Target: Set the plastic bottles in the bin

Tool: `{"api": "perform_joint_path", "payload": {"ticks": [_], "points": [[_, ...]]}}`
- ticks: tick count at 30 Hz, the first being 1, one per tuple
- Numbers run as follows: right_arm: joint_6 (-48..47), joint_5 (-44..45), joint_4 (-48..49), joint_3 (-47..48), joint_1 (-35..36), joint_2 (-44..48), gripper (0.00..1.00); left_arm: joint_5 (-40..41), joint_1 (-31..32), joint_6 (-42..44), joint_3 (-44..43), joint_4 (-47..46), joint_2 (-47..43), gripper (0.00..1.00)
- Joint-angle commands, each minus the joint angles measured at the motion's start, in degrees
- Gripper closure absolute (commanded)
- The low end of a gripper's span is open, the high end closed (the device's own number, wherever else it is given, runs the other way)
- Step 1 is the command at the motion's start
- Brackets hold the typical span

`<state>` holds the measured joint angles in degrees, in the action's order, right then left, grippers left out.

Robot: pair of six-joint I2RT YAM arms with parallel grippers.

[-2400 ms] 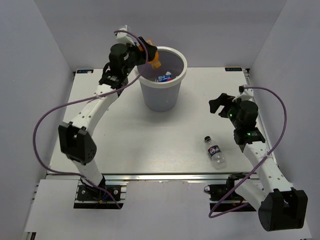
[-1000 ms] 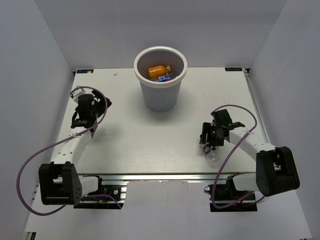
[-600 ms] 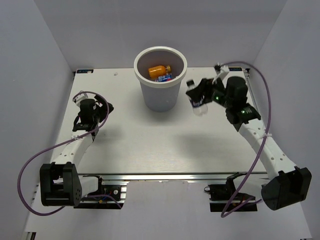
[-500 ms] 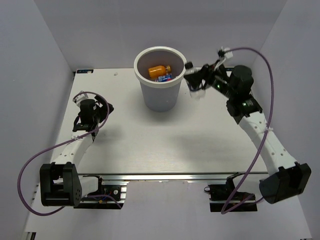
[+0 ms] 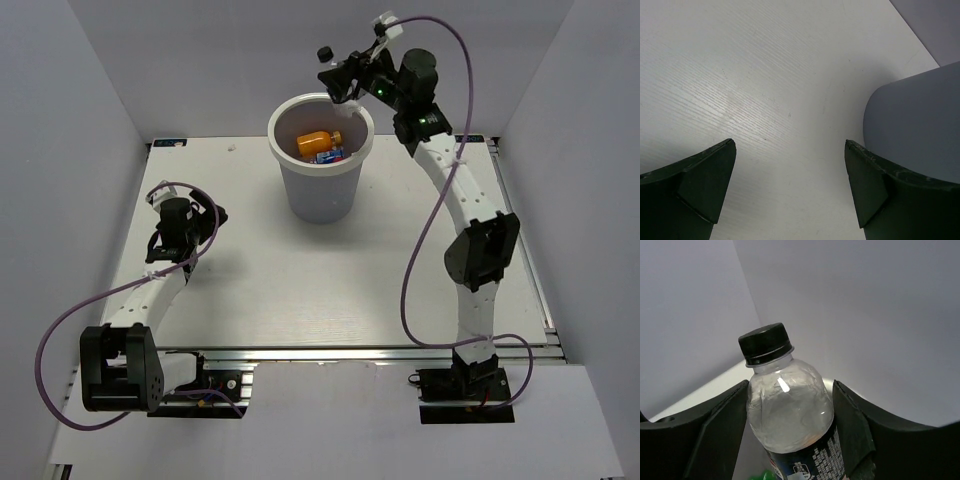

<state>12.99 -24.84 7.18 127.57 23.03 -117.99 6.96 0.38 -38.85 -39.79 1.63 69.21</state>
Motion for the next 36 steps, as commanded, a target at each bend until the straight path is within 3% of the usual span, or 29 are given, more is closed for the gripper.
{"api": "perform_joint_path", "payload": {"ticks": [1, 3, 10, 13, 18, 22, 27, 31, 36], "points": [[0.0, -0.7, -2.5, 3.0, 0.4, 0.3, 0.29, 0.4, -0.3, 0.9, 0.7, -0.3, -1.7, 0.02], [0.1, 1.8, -2.0, 0.9, 0.4, 2.1, 0.11, 0.9, -0.3, 0.9, 0.7, 0.0, -2.1, 0.02], [-3.1, 5.8, -8.5, -0.4, 0.4, 6.8, 0.1, 2.4, -0.3, 0.9, -0.2, 1.2, -2.5, 0.02], [-4.2, 10.0, -10.9, -5.9, -1.1, 14.0, 0.11, 3.9, -0.3, 1.1, -0.3, 1.8, -3.5, 0.02], [-0.3, 11.7, -5.6, -34.6, -9.4, 29.5, 0.11, 5.1, -0.3, 1.2, 0.4, 1.9, -5.0, 0.02], [1.7, 24.3, -1.8, -59.1, -13.0, 46.7, 0.11, 5.3, -2.1, 1.3, 0.6, 2.3, -5.2, 0.02], [5.3, 33.3, 6.3, -87.6, -14.8, 57.2, 0.11, 4.2, -2.1, 1.0, 1.7, 1.4, -6.0, 0.02], [10.4, 41.7, 6.1, -92.5, -16.2, 58.1, 0.11, 3.2, -2.1, 1.0, 1.7, 1.5, -6.2, 0.02], [11.5, 39.1, 9.1, -92.8, -16.3, 58.1, 0.11, 2.5, -2.1, 0.4, 2.3, 1.4, -7.1, 0.02]]}}
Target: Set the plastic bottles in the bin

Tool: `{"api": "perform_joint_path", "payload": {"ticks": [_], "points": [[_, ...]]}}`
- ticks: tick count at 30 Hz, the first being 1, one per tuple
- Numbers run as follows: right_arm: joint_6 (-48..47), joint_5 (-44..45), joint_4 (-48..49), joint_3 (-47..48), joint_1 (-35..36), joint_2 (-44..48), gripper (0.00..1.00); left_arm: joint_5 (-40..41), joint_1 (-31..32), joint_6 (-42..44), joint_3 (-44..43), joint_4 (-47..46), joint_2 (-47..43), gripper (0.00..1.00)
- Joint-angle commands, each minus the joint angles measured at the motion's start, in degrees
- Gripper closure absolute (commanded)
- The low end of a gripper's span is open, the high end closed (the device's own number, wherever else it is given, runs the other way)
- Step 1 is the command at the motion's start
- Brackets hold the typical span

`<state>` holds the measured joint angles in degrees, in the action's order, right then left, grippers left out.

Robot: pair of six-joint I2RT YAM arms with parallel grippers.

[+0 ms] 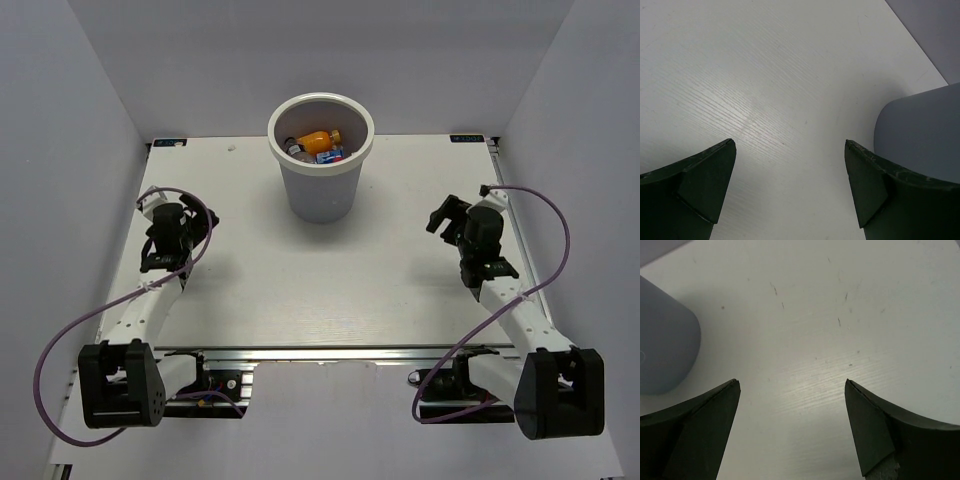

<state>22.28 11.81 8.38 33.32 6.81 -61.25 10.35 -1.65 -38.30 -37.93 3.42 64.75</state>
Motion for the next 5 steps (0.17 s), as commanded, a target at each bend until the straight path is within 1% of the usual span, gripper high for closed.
{"api": "perform_joint_path", "payload": {"ticks": [1, 5], "points": [[2.2, 3.0, 10.5, -0.4, 0.0, 1.4, 0.11, -0.8, -0.1, -0.2, 0.6, -0.3, -2.8, 0.02], [3.3, 2.9, 14.2, -2.8, 0.0, 1.5, 0.11, 0.5, -0.1, 0.8, 0.0, 1.2, -3.1, 0.02]]}}
